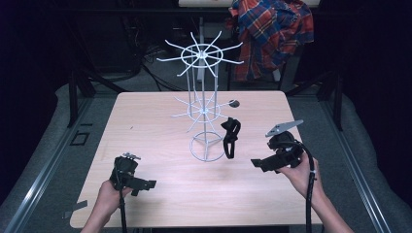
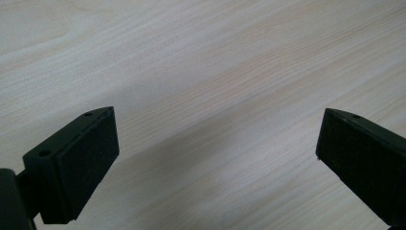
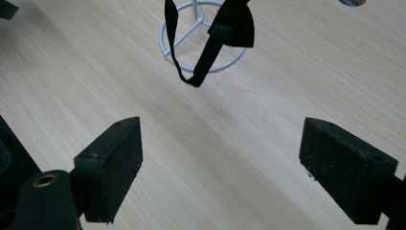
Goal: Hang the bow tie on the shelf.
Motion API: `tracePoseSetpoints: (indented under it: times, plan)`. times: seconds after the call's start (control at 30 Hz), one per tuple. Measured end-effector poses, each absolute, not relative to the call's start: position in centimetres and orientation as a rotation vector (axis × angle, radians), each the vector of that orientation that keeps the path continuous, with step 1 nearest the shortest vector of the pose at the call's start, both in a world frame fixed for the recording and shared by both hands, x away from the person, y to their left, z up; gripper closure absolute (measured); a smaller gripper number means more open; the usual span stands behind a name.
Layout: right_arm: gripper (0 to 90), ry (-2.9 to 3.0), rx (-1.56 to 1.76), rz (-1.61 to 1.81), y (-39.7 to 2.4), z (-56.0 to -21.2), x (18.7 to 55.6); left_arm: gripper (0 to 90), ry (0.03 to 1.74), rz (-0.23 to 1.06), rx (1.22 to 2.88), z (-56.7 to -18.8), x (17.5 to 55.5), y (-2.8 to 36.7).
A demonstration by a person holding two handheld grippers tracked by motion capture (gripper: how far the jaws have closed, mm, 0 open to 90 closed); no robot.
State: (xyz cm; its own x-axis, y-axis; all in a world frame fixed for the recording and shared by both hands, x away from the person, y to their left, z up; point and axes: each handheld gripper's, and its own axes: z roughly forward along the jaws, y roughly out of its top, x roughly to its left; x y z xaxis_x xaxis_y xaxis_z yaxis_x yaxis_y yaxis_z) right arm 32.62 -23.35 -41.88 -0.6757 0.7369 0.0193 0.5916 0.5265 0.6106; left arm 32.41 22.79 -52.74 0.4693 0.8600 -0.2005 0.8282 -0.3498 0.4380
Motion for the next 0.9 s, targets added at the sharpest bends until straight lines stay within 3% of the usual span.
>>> tracePoseSetpoints:
  times: [0.5,0.9]
  plan:
    - [13.1,2.57,1.15,0.771,-25.0,-45.9,30.1,1.0,1.4,0.084,2.249,-52.8,32.4,22.7]
    - [8.6,2.622,1.149,0.576,-24.9,-49.5,30.2,1.0,1.401,0.083,2.249,-52.8,32.5,22.7]
